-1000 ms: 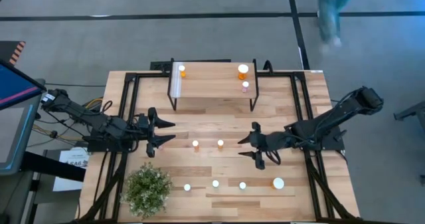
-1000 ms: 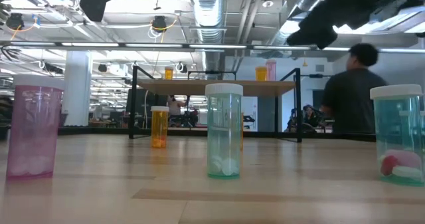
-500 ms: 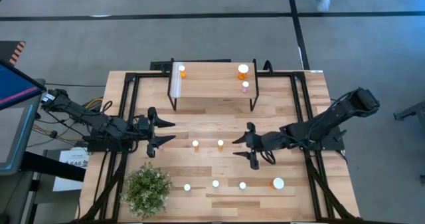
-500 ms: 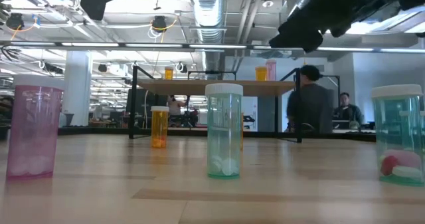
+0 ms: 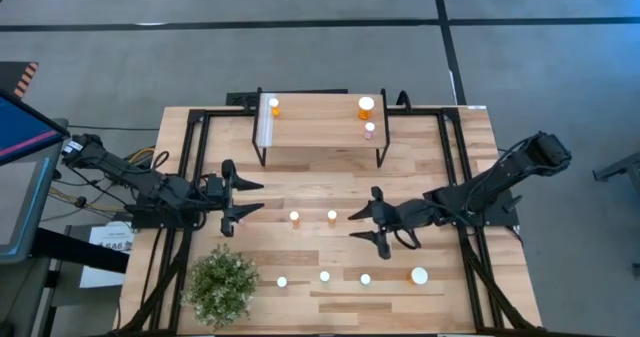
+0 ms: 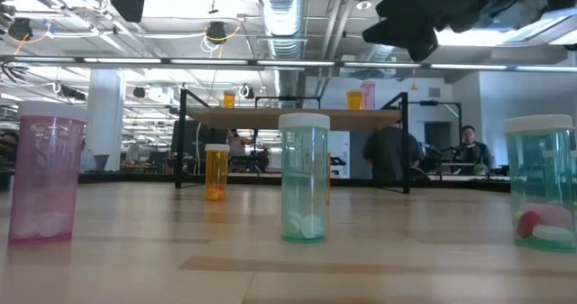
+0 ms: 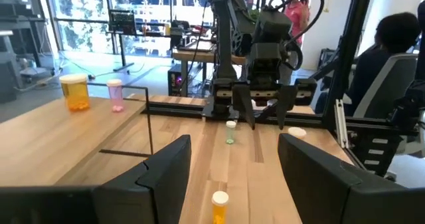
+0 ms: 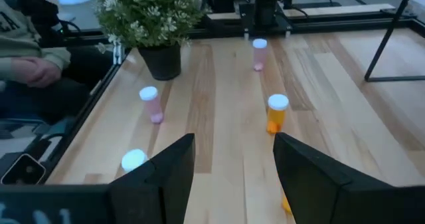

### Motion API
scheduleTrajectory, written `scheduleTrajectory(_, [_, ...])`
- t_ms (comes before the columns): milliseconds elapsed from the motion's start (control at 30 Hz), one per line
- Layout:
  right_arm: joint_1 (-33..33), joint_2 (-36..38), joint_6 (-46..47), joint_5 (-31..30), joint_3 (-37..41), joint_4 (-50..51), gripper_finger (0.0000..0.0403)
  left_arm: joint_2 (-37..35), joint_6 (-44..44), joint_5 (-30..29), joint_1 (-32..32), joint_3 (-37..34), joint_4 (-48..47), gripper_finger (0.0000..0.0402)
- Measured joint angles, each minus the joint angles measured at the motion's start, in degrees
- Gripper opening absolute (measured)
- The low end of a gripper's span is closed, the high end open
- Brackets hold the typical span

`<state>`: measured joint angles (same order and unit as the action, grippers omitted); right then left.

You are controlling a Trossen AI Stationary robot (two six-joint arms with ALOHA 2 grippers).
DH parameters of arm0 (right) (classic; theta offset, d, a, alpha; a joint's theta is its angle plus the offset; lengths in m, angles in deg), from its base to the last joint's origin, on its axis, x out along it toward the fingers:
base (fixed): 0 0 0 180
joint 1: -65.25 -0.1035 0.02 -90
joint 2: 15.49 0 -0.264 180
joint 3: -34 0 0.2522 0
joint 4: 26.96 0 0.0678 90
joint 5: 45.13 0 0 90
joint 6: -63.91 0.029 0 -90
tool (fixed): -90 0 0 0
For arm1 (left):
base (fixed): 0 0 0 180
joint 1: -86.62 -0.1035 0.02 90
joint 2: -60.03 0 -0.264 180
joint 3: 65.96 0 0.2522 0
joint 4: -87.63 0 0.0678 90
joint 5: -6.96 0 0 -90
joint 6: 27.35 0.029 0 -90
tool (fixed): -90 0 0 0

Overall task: Pick and place medicine bottles onto shelf by color
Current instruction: Put the top small pink pill bottle on the shelf

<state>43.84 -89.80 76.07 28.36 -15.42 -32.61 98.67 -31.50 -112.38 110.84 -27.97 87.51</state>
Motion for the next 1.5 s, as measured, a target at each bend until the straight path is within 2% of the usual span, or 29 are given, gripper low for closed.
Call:
scheduleTrajectory(233, [0.17, 0.03, -1.67, 0.00, -0.02, -3.99, 0.0225, 0.00, -0.14, 0.57, -1.01, 0.00, -0.17, 0.0215])
scheduleTrajectory(967, [1.72, 0.07, -5.20, 0.07, -0.04, -4.39, 0.0225, 0.00, -8.05, 1.00, -1.00, 0.00, -2.15, 0.0215])
scheduleTrajectory(1167, [3.15, 0.07, -6.68, 3.17, -0.04, -4.33, 0.0225, -0.07, -8.86, 0.99, -1.02, 0.14, -3.01, 0.0215])
scheduleTrajectory(1267, [3.15, 0.07, -7.83, 3.72, -0.04, -4.33, 0.0225, -0.04, -10.49, 0.36, -1.02, 2.86, -8.44, 0.0215])
scheduleTrajectory(1500, [3.23, 0.07, -8.99, 4.42, -0.04, -4.28, 0.0225, -0.03, -18.84, -2.47, -1.02, 10.85, -31.29, 0.0215])
